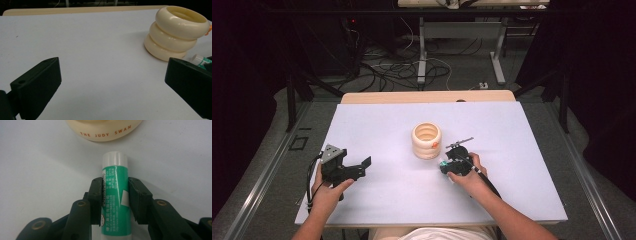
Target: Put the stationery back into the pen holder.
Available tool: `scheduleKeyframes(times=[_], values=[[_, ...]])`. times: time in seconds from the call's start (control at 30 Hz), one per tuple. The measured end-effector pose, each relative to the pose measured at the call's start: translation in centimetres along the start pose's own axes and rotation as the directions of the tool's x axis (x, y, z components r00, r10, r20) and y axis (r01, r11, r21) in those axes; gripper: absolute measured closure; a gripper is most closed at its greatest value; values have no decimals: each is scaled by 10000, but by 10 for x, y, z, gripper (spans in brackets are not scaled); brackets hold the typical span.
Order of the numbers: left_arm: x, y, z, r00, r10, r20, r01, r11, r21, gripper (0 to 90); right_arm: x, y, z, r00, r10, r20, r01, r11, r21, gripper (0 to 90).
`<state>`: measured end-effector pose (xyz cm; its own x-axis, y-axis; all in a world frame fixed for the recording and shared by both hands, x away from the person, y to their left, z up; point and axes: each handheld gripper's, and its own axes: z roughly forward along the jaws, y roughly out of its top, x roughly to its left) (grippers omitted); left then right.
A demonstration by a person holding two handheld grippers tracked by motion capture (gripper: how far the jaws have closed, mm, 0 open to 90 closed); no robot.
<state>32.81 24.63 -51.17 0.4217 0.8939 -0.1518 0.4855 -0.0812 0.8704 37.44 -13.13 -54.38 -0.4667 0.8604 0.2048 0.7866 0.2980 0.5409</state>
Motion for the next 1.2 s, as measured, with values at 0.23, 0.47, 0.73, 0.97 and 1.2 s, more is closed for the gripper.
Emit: scheduleKeyframes(times=[0.23, 0.47, 0.73, 0.97, 1.2], values=[[0, 0, 0, 10000, 21, -4, -21, 10000, -21, 5, 1, 1, -1, 10000, -68, -26, 69, 10000, 69, 654], [0, 0, 0, 10000, -8, -5, 8, 10000, -3, 5, 6, 2, -6, 9995, -253, -170, 254, 9997, 64, 655], [0, 0, 0, 10000, 23, -13, -23, 10000, -28, 5, 11, 5, -13, 9988, -269, -414, 267, 9996, -62, 655], [0, 0, 0, 10000, -6, -6, 6, 10000, -9, 5, 14, 8, -21, 9967, -436, -690, 420, 9988, -244, 655], [0, 0, 0, 10000, -20, -4, 20, 10000, -3, 5, 19, 10, -28, 9955, -351, -876, 314, 9986, -429, 655]])
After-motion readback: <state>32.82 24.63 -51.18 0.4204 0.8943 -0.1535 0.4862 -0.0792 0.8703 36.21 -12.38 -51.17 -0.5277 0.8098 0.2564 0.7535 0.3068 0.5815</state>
